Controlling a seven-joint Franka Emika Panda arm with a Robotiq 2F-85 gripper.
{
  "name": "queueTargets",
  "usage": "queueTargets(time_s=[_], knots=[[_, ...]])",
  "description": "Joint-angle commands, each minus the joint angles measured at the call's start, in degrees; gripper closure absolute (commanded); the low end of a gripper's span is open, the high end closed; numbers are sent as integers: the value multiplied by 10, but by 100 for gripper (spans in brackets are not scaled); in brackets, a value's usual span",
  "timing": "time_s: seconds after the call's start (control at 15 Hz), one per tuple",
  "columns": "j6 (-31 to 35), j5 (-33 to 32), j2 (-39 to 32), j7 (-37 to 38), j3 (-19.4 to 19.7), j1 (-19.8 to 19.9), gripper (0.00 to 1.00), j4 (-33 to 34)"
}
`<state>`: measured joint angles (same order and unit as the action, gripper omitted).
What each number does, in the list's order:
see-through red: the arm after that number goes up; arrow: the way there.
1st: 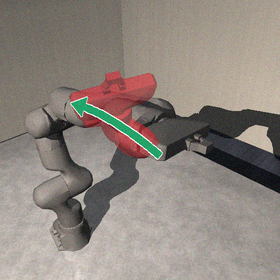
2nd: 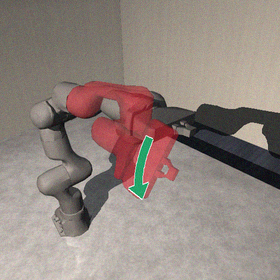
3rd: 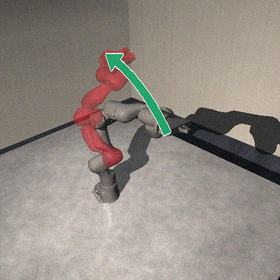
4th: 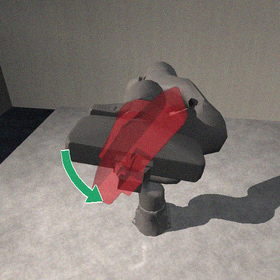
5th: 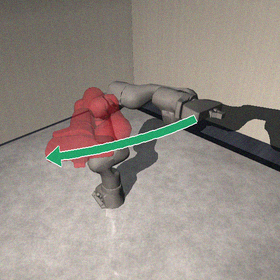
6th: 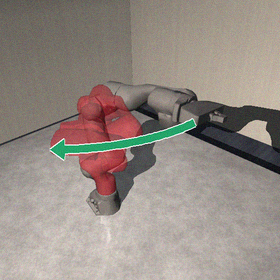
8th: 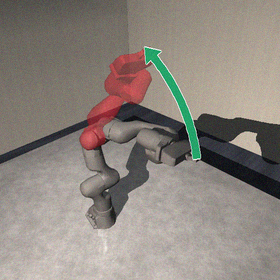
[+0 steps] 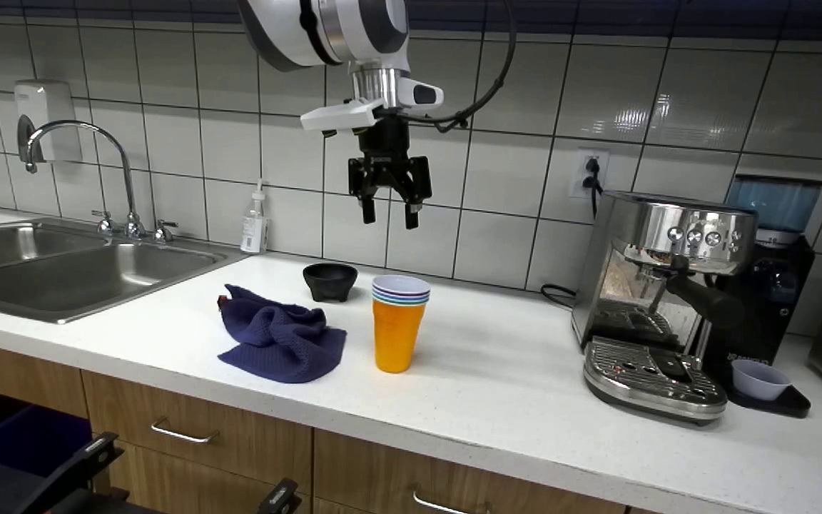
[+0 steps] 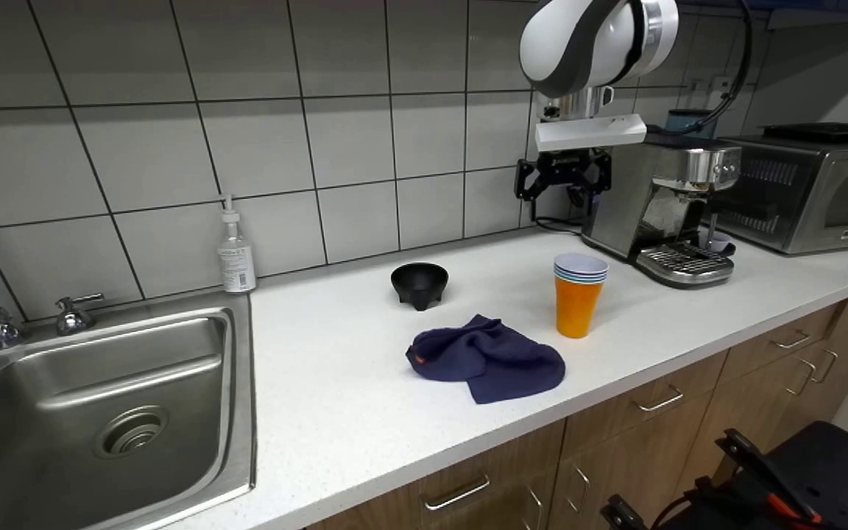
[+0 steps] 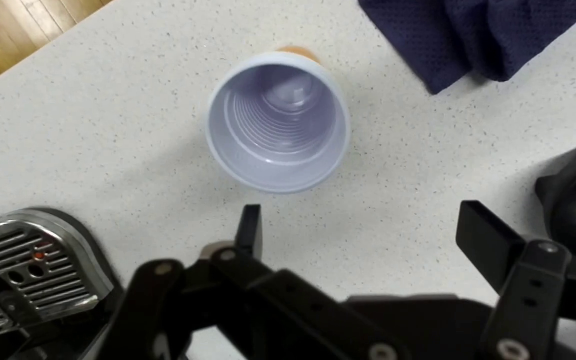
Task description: Stack the cups together
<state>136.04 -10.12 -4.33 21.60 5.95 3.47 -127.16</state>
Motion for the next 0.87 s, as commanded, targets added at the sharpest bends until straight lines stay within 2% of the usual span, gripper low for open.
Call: queueTargets(time_s=[0.0, 0.8], knots=[[-2, 3, 0, -10, -1, 1, 0, 4], [-2, 9, 0, -26, -1, 1, 0, 8]])
